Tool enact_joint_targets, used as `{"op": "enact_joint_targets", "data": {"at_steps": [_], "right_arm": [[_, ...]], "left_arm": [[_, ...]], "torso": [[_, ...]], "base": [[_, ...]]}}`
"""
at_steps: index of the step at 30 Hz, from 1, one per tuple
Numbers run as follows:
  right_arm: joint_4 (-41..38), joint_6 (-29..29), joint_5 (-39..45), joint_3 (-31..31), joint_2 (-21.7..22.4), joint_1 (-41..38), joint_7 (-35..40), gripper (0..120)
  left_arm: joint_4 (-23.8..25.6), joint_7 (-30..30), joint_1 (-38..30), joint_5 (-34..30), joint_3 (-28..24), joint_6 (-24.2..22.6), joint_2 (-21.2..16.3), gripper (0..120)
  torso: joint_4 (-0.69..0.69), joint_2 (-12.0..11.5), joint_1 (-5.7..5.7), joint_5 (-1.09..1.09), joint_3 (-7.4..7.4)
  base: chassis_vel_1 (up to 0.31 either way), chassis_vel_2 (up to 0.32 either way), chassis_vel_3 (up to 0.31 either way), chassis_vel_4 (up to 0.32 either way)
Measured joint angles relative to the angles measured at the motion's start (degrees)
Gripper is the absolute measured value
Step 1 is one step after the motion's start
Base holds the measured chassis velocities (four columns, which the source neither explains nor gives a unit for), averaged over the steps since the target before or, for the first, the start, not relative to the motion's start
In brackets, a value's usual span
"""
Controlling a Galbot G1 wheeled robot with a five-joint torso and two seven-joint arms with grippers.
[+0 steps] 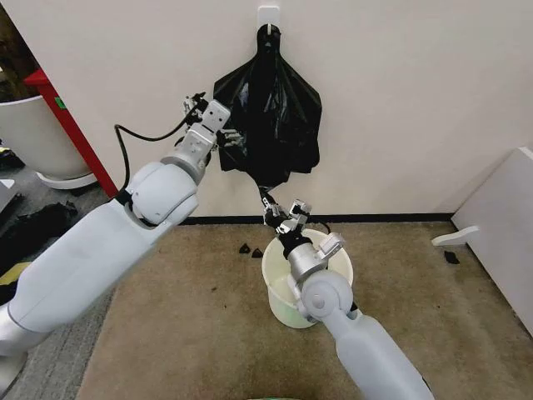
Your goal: Place the garbage bag over the trash bin.
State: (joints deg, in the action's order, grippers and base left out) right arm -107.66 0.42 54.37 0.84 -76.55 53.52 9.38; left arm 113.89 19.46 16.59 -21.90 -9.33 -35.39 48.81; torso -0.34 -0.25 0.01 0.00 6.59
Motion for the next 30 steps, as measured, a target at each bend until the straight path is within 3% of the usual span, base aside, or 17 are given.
{"op": "enact_joint_targets", "data": {"at_steps": [7,12,30], "right_arm": [[0.39,-0.04,-0.51,0.22,-0.18,0.01,-0.02,0],[0.43,-0.07,-0.56,0.31,-0.05,-0.01,-0.02,0],[0.04,-0.11,-0.92,0.13,0.42,0.98,-0.64,0]], "left_arm": [[2.42,0.14,-0.41,-3.53,-2.59,-0.97,0.83,100],[-1.52,1.37,-3.22,-3.18,-6.07,-0.61,3.81,100],[-8.97,3.5,-7.07,1.2,-9.06,-0.66,9.48,100]], "torso": [[0.01,0.0,0.0,0.0,0.0],[-0.01,0.0,0.0,0.01,0.0],[0.0,0.0,0.0,0.0,0.0]], "base": [[0.0,0.0,0.0,0.0],[0.0,0.0,0.0,0.0],[0.0,0.0,0.0,0.0]]}}
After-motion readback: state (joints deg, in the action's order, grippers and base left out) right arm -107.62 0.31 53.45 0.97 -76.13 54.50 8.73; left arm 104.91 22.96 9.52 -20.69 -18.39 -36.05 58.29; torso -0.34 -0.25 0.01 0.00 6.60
